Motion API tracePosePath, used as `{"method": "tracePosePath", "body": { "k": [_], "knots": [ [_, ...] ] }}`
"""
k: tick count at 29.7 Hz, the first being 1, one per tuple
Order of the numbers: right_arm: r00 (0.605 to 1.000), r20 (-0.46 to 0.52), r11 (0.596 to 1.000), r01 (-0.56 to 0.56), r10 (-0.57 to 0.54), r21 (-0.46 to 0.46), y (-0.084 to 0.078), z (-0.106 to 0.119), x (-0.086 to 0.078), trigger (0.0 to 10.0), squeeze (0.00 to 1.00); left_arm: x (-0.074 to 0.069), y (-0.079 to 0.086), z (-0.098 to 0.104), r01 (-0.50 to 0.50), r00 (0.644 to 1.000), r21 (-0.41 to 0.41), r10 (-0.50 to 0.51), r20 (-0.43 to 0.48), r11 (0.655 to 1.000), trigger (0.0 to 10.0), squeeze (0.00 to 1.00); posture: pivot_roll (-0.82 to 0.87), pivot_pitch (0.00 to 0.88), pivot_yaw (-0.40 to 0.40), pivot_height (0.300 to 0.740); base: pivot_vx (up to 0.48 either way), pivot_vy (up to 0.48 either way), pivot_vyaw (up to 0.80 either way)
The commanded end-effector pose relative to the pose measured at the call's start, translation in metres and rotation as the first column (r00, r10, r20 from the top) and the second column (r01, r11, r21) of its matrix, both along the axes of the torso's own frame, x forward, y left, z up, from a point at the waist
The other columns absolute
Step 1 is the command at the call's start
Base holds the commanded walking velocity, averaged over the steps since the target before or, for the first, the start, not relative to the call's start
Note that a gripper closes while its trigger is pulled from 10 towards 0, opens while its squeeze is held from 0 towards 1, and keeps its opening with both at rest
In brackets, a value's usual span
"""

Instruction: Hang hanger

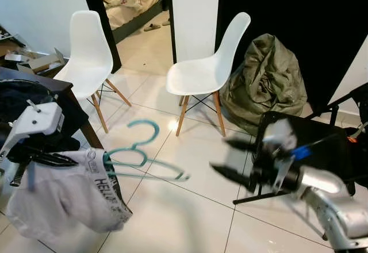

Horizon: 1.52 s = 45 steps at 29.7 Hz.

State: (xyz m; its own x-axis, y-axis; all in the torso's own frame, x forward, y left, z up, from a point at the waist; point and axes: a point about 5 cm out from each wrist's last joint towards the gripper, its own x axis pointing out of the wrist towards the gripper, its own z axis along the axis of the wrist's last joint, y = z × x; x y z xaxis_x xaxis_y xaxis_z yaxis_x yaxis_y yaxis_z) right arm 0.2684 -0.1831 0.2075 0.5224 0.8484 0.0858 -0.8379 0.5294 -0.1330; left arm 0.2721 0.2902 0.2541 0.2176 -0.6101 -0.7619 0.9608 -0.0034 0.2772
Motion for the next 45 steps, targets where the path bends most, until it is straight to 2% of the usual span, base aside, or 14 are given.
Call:
{"method": "tracePosePath", "body": {
  "k": [1, 4, 7, 9, 10, 17, 21, 27, 28, 29, 30, 31, 32, 45],
  "knots": [
    [1.000, 0.009, 0.998, 0.008, -0.007, -0.066, 0.012, -0.008, 0.005, 10.0, 0.00, 0.000, -0.002, 0.008, 0.037, 0.999, 0.053, -0.037, 0.015, 0.998, 0.0, 0.00, 0.01, 0.055, 0.085, 0.740, 0.000, 0.000, 0.00],
    [1.000, 0.018, 0.996, 0.001, 0.001, -0.091, 0.019, -0.010, 0.006, 10.0, 0.00, 0.002, -0.005, 0.009, 0.053, 0.998, 0.055, -0.054, 0.023, 0.997, 0.0, 0.00, 0.01, 0.053, 0.084, 0.740, 0.000, 0.000, 0.00],
    [0.994, 0.047, 0.995, -0.102, 0.103, -0.008, 0.052, 0.001, 0.001, 10.0, 0.00, 0.009, -0.015, 0.014, 0.108, 0.991, 0.048, -0.111, 0.076, 0.993, 0.0, 0.00, 0.01, 0.049, 0.086, 0.740, 0.000, 0.000, 0.00],
    [0.994, 0.047, 0.995, -0.102, 0.103, -0.008, 0.052, 0.001, 0.001, 10.0, 0.00, 0.009, -0.015, 0.014, 0.108, 0.991, 0.048, -0.111, 0.076, 0.993, 0.0, 0.00, 0.01, 0.049, 0.086, 0.740, 0.000, 0.000, 0.00],
    [0.984, 0.048, 0.984, -0.172, 0.174, -0.034, 0.068, -0.002, -0.005, 10.0, 0.00, 0.015, -0.022, 0.020, 0.141, 0.981, 0.024, -0.143, 0.132, 0.990, 0.0, 0.00, 0.00, 0.043, 0.087, 0.740, 0.000, 0.000, 0.00],
    [0.980, 0.040, 0.981, -0.193, 0.194, -0.028, 0.078, -0.004, -0.004, 10.0, 0.00, 0.019, -0.030, 0.028, 0.177, 0.968, -0.017, -0.171, 0.183, 0.984, 0.0, 0.00, 0.00, 0.039, 0.086, 0.740, 0.000, 0.000, 0.00],
    [0.982, 0.014, 0.982, -0.187, 0.188, -0.022, 0.097, -0.011, 0.001, 10.0, 0.00, 0.025, -0.045, 0.035, 0.247, 0.946, -0.062, -0.227, 0.232, 0.967, 0.0, 0.00, -0.01, 0.030, 0.084, 0.740, 0.000, 0.000, 0.00],
    [0.985, 0.000, 0.984, -0.170, 0.170, -0.059, 0.103, -0.016, 0.004, 10.0, 0.00, 0.029, -0.053, 0.037, 0.282, 0.932, -0.079, -0.253, 0.258, 0.956, 0.0, 0.00, -0.01, 0.028, 0.086, 0.740, 0.000, 0.000, 0.00],
    [0.988, -0.007, 0.985, -0.157, 0.157, -0.074, 0.103, -0.018, 0.006, 7.4, 0.00, 0.031, -0.056, 0.038, 0.292, 0.927, -0.089, -0.260, 0.269, 0.952, 0.0, 0.00, -0.02, 0.027, 0.085, 0.740, 0.000, 0.000, 0.00],
    [0.988, -0.007, 0.985, -0.157, 0.157, -0.074, 0.103, -0.018, 0.006, 7.4, 0.00, 0.031, -0.056, 0.038, 0.292, 0.927, -0.089, -0.260, 0.269, 0.952, 0.0, 0.00, -0.02, 0.027, 0.085, 0.740, 0.000, 0.000, 0.00],
    [0.990, -0.012, 0.986, -0.143, 0.142, -0.081, 0.104, -0.019, 0.008, 2.1, 0.00, 0.032, -0.058, 0.039, 0.300, 0.924, -0.096, -0.265, 0.277, 0.949, 0.0, 0.00, -0.02, 0.027, 0.085, 0.740, 0.000, 0.000, 0.00],
    [0.990, -0.012, 0.986, -0.143, 0.142, -0.081, 0.104, -0.019, 0.008, 2.1, 0.00, 0.032, -0.058, 0.039, 0.300, 0.924, -0.096, -0.265, 0.277, 0.949, 0.0, 0.00, -0.02, 0.027, 0.085, 0.740, 0.000, 0.000, 0.00],
    [0.992, -0.015, 0.989, -0.125, 0.125, -0.080, 0.103, -0.020, 0.009, 0.0, 0.00, 0.033, -0.061, 0.040, 0.312, 0.920, -0.102, -0.274, 0.282, 0.944, 0.0, 0.00, -0.02, 0.029, 0.086, 0.740, 0.000, 0.000, 0.00],
    [0.995, -0.009, 0.993, -0.102, 0.101, -0.067, 0.101, -0.020, 0.010, 0.0, 0.00, 0.034, -0.065, 0.040, 0.335, 0.911, -0.108, -0.292, 0.292, 0.936, 0.0, 0.00, -0.02, 0.031, 0.089, 0.740, 0.000, 0.000, 0.00]
  ]
}}
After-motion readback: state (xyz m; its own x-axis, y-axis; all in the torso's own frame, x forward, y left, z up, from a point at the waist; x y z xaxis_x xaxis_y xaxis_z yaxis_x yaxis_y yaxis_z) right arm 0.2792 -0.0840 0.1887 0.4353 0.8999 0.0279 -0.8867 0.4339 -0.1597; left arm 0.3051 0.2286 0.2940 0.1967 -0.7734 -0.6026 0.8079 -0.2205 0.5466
